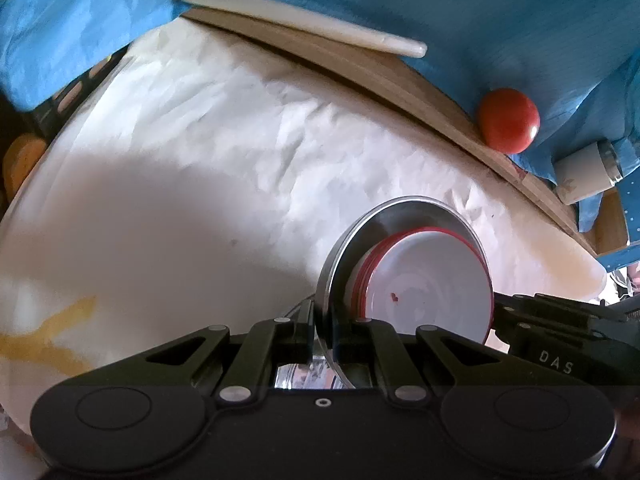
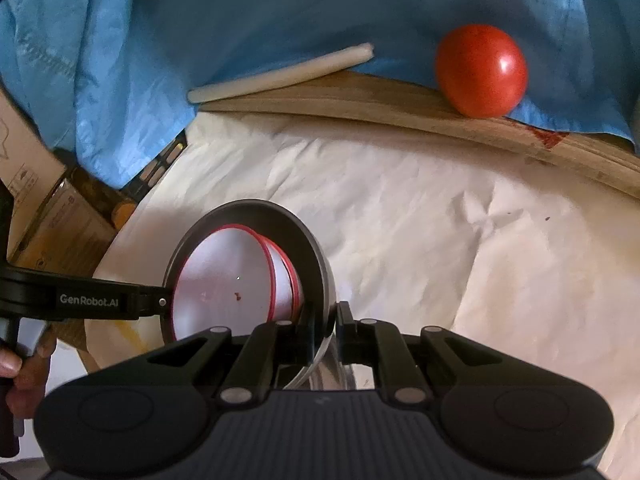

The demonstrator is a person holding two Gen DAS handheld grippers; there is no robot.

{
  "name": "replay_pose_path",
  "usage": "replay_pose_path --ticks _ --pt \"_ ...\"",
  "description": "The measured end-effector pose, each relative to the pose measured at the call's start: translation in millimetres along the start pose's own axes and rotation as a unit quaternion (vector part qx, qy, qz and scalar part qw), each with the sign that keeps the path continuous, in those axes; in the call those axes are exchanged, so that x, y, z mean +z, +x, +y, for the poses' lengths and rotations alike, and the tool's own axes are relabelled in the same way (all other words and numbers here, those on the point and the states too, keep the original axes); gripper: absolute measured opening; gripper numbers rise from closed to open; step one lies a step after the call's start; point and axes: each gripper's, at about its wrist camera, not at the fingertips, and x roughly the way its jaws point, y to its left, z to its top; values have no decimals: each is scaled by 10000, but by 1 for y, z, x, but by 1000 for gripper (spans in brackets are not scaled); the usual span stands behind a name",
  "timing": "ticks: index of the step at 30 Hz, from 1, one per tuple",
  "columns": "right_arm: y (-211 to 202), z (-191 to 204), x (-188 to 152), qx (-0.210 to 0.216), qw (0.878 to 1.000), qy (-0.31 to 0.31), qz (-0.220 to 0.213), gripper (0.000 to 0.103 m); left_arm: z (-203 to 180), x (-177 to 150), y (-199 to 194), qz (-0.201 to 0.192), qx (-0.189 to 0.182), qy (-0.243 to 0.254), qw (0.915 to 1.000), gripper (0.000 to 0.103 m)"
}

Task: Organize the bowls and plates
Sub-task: 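Lift the steel bowl with nested white bowls and carry it over the plate stack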

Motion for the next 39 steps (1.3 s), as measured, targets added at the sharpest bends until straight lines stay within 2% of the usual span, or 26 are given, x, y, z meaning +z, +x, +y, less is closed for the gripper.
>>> replay_pose_path --ticks 21,39 --pt "10 5 -11 228 9985 -161 474 11 9 -18 2 242 159 -129 9995 7" --pt "14 6 -12 257 9975 -164 644 11 10 -24 4 355 209 -147 9990 6"
